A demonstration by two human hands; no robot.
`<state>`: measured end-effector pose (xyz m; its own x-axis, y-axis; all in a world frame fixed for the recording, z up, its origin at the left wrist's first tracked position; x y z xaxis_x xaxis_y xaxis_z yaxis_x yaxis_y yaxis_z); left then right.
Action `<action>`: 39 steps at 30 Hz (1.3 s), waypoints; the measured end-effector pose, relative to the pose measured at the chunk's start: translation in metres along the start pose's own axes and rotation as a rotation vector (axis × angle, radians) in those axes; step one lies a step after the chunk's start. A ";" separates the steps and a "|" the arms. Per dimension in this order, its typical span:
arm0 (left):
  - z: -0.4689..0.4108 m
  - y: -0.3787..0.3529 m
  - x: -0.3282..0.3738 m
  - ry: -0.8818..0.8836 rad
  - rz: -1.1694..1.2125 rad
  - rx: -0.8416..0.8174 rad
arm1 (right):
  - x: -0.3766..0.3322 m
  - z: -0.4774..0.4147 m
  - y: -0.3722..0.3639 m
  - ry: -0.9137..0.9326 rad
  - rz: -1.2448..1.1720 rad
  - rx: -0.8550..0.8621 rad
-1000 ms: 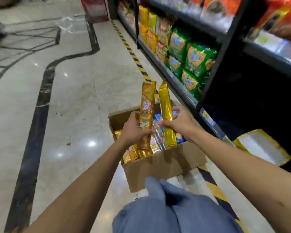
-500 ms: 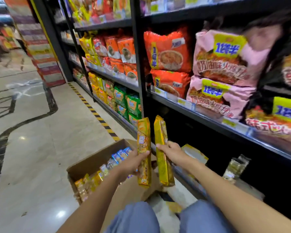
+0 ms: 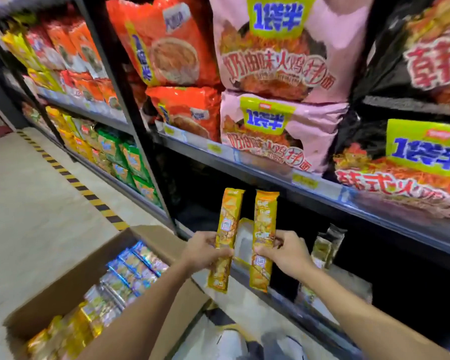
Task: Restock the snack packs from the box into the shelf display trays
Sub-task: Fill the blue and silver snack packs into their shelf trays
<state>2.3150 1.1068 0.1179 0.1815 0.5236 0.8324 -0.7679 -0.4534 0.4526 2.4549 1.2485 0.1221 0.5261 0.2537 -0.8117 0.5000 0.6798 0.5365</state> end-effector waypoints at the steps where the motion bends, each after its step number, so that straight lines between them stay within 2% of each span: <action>1: -0.017 -0.001 -0.005 -0.012 -0.020 0.008 | 0.005 -0.010 0.000 0.002 0.022 0.025; 4: -0.070 -0.005 -0.015 -0.071 -0.079 0.060 | 0.019 -0.043 -0.002 0.005 0.018 0.110; 7: -0.116 -0.014 -0.023 -0.083 -0.101 0.079 | 0.038 -0.080 -0.008 -0.088 0.019 0.168; 10: -0.158 -0.018 -0.026 -0.118 -0.139 0.122 | 0.067 -0.116 -0.031 -0.293 0.116 0.034; 12: -0.185 -0.022 -0.035 -0.119 -0.150 0.148 | 0.086 -0.142 -0.048 -0.376 0.072 -0.030; 14: -0.209 -0.028 -0.046 -0.098 -0.134 0.173 | 0.098 -0.170 -0.058 -0.357 -0.006 0.031; 17: -0.234 -0.041 -0.058 -0.108 -0.115 0.194 | 0.114 -0.193 -0.068 -0.366 0.097 0.122; 20: -0.247 -0.055 -0.072 -0.092 -0.073 0.181 | 0.129 -0.204 -0.092 -0.397 0.290 0.030; 27: -0.249 -0.064 -0.079 -0.172 -0.116 0.178 | 0.127 -0.200 -0.087 -0.303 0.355 0.287; 31: -0.255 -0.062 -0.084 -0.175 -0.083 0.108 | 0.127 -0.198 -0.085 -0.290 0.386 0.280; 34: -0.261 -0.062 -0.079 -0.175 -0.155 0.048 | 0.137 -0.209 -0.086 -0.312 0.377 0.281; 39: -0.269 -0.058 -0.082 -0.173 -0.161 0.057 | 0.152 -0.218 -0.086 -0.364 0.292 0.264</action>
<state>2.1789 1.2844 -0.0622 0.4050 0.4637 0.7880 -0.6856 -0.4161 0.5973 2.3422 1.3783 -0.0978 0.8504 0.1196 -0.5123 0.4281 0.4088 0.8060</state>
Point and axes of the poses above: each hand's wrist, its own z-axis away from the middle knuckle, its own y-axis out of the back of the hand, x = y × z, the point moved 10 cm from there along -z, towards the middle knuckle
